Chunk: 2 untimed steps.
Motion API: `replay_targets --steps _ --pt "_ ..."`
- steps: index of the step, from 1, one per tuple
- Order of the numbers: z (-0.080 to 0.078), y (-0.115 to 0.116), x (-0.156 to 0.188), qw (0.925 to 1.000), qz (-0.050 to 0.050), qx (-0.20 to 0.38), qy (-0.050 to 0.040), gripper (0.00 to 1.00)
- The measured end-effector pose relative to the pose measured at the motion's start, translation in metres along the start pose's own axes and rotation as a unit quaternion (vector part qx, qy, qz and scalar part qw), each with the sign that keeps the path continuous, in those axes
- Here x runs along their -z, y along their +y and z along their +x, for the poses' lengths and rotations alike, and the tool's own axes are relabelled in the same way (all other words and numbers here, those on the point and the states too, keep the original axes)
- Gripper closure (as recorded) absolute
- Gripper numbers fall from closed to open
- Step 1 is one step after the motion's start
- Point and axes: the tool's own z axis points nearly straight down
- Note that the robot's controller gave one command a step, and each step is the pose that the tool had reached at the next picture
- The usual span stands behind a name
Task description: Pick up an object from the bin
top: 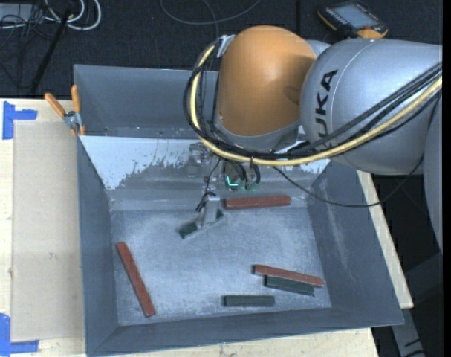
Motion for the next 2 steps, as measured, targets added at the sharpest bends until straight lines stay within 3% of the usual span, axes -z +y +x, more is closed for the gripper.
replay_targets --steps 1,2 --pt "-0.001 -0.001 0.005 1.0 0.0 -0.001 -0.0039 0.0" --pt "0.005 -0.001 -0.043 1.0 -0.001 -0.003 -0.007 0.0"
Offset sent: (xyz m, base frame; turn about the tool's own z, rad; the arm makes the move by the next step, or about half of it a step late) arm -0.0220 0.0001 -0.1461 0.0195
